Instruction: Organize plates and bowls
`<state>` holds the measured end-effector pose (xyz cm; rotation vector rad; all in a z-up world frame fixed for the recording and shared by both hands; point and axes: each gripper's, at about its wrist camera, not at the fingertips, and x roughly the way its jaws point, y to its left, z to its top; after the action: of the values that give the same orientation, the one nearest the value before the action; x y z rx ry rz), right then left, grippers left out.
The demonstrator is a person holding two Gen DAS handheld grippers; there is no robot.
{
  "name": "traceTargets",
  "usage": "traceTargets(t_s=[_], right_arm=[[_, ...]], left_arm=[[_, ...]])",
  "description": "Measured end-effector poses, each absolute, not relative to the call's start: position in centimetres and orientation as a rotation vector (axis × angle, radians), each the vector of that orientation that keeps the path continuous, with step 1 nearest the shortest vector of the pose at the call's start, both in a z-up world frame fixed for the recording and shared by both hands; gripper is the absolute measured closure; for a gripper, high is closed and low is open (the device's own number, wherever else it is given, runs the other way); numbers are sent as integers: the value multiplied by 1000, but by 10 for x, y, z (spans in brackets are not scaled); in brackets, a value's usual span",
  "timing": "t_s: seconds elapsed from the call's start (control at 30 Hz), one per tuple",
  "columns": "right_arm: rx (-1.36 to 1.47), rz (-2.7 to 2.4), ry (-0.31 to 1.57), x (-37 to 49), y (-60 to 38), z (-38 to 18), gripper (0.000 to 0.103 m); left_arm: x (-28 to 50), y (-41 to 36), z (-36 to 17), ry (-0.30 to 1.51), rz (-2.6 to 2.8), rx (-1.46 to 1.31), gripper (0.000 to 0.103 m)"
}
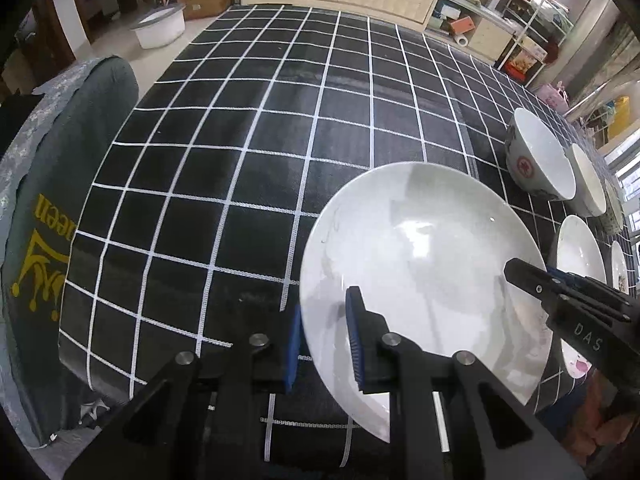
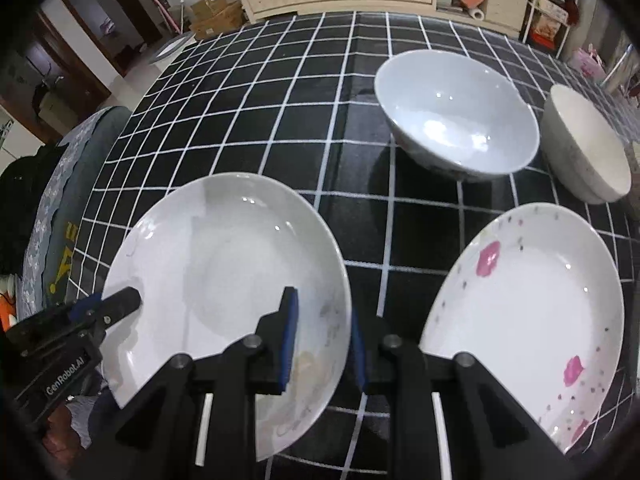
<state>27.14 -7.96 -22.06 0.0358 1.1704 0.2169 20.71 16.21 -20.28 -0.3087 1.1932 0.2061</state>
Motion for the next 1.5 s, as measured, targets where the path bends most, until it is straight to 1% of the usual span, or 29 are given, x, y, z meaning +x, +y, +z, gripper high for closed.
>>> traceTargets(t_s=[0.2, 0.33, 0.57, 0.77, 0.97, 1.27, 1.5], right_arm=[[14, 233, 1158, 287, -69, -227, 75], [3, 231, 1168, 292, -65, -233, 75], [11, 231, 1166, 288, -71, -231, 75], [38, 217, 1160, 279, -83, -219, 75], [63, 222, 1099, 258, -101, -189, 75], [93, 190, 1055, 222, -138, -166, 75], [134, 126, 1054, 200, -188, -166, 75]], left_arm=[[216, 176, -212, 1193, 219, -332, 85], [222, 179, -218, 1203, 234, -329, 88], [223, 179, -218, 1207, 236, -328, 88], [211, 179, -200, 1176, 311, -258, 87], [195, 171, -175, 1148, 337, -244, 87], [187, 121, -137, 1095, 210, -257, 87], [197, 54, -136, 1107, 86, -209, 87]])
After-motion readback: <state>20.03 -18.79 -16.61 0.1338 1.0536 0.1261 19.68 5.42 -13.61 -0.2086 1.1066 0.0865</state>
